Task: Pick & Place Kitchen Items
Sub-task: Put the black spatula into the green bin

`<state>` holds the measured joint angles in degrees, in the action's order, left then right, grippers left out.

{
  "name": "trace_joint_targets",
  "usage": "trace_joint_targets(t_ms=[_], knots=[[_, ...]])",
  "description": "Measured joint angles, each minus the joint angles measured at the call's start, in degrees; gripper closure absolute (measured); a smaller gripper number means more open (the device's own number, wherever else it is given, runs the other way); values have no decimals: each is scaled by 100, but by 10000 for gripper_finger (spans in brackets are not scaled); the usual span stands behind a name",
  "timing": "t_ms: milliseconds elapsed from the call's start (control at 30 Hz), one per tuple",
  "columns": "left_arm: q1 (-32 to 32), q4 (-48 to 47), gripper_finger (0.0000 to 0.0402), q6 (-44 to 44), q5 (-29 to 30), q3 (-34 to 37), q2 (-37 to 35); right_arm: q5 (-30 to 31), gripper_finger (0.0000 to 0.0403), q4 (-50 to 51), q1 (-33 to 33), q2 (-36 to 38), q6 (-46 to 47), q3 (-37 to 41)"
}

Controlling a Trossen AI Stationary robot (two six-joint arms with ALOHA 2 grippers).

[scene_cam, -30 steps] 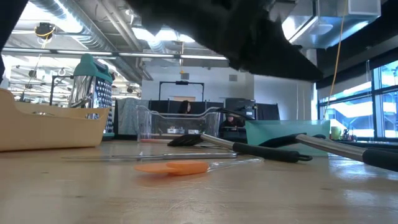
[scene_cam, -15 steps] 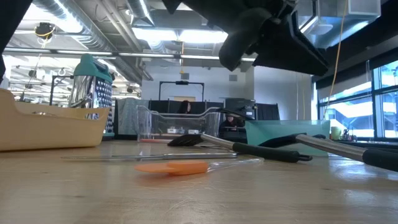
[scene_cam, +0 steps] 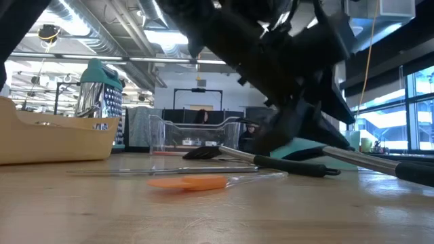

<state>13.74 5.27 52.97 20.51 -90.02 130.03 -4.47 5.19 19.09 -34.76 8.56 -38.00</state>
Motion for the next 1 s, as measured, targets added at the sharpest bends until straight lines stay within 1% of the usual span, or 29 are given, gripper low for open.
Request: trace_joint_targets(t_ms=[67, 100, 233, 467, 567, 633, 733, 833, 900, 967, 1000], knots=[[9, 230, 217, 177, 238, 0, 100, 0, 52, 3, 0, 0, 0, 0], [11, 350, 217, 219, 258, 0, 139, 0, 52, 2, 0, 0, 0, 0], [-3, 406, 216, 217, 70, 0, 154, 0, 52, 15, 0, 0, 0, 0], [-50, 356, 219, 396, 24, 0, 154, 0, 52, 24, 0, 0, 0, 0], [-100, 288, 221, 300, -175, 0, 153, -2, 52, 22, 0, 0, 2, 0], [-119, 257, 221, 185, -166, 0, 153, -2, 52, 27, 0, 0, 25, 0], [-88, 223, 223, 134, 292, 0, 120, -4, 52, 370, 0, 0, 277, 0], [74, 131, 228, -4, 780, 3, 20, -6, 52, 1245, -43, -24, 589, 0], [211, 3, 233, -139, 915, -5, -72, -9, 52, 1786, -68, -98, 650, 0], [356, -504, 239, -278, 1061, 2, -240, -10, 52, 2146, -70, -186, 603, 7], [415, -715, 242, -380, 1084, 0, -309, -15, 52, 2148, -70, -253, 484, 5]])
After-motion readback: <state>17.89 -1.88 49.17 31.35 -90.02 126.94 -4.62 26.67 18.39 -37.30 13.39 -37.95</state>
